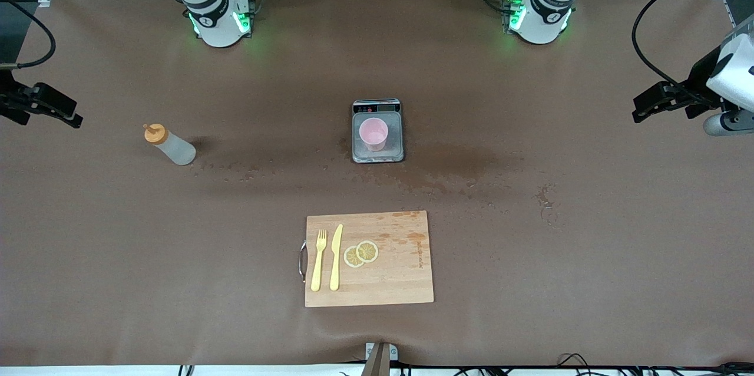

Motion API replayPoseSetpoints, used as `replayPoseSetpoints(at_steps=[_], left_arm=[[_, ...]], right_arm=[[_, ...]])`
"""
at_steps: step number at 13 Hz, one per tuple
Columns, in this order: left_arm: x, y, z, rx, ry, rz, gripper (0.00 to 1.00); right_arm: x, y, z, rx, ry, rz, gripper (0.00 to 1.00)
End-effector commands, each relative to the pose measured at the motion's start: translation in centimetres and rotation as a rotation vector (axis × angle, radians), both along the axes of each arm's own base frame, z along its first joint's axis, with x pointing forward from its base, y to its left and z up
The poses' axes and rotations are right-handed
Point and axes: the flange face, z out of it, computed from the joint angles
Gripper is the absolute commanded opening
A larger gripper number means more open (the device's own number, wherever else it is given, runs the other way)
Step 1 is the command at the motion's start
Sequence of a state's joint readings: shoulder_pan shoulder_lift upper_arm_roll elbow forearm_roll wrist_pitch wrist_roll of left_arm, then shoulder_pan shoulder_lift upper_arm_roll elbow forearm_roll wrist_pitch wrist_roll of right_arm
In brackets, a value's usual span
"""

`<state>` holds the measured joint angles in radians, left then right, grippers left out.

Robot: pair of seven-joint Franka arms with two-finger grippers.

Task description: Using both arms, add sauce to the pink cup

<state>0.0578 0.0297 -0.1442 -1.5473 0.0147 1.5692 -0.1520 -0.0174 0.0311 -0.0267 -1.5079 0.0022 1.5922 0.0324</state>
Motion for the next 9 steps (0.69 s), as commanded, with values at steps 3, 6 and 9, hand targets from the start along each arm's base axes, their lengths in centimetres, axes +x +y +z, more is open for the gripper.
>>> replayPoseSetpoints(at_steps=[3,6,9], left_arm=[[-0.7,0.6,2.5,0.024,-0.028,-0.015,1.00],[-0.8,0.6,3.0,0.024,-0.025,-0.016,1.00],[-0.8,0.4,3.0,0.024,-0.025,-0.019,1.00]], right_arm=[[0.2,0.0,0.8,-0.017,-0.021,-0.016,1.00],[0.2,0.7,0.8,-0.013,-0.022,-0.062,1.00],[0.2,1.8,0.9,-0.008,-0.026,-0.138,1.00]])
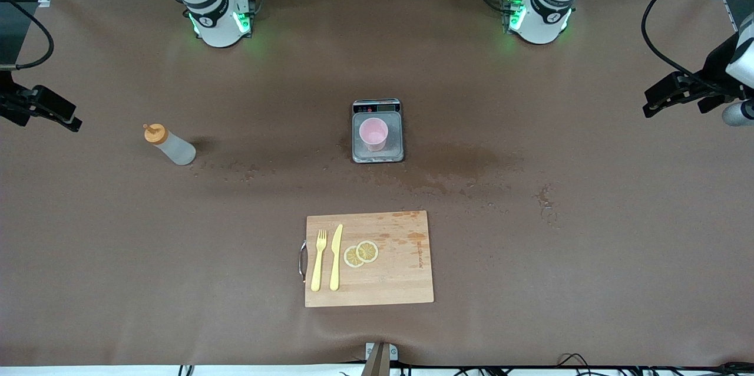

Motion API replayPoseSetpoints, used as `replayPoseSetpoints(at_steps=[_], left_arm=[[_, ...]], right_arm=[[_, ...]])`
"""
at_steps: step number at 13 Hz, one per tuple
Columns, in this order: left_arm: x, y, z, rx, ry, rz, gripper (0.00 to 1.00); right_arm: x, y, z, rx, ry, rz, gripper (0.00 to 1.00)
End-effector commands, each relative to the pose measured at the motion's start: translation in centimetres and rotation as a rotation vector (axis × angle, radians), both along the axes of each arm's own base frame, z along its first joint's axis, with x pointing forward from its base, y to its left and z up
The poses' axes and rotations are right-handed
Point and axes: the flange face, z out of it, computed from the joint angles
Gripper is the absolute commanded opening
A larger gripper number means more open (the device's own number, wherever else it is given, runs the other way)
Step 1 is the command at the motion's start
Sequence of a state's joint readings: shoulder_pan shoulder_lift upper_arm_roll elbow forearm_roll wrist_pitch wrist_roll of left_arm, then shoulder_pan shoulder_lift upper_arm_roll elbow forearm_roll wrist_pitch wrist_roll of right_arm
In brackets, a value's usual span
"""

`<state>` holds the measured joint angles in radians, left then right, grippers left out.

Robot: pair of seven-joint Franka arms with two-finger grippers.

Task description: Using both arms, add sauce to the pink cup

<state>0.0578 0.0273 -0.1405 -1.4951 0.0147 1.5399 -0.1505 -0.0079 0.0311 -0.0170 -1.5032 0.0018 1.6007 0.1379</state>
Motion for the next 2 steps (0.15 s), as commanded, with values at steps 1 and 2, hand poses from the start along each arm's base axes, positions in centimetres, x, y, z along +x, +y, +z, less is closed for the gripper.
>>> replayPoseSetpoints(at_steps=[1,2], left_arm=[[-0.50,0.17,0.68,0.025,0.001,-0.022,1.00],[-0.50,0.17,0.68,0.025,0.001,-0.022,1.00]], right_arm=[[0.12,0.80,0.60,-0.036,-0.016,-0.050,1.00],[0.17,0.71,0.88,-0.070,-0.026,-0.043,1.00]])
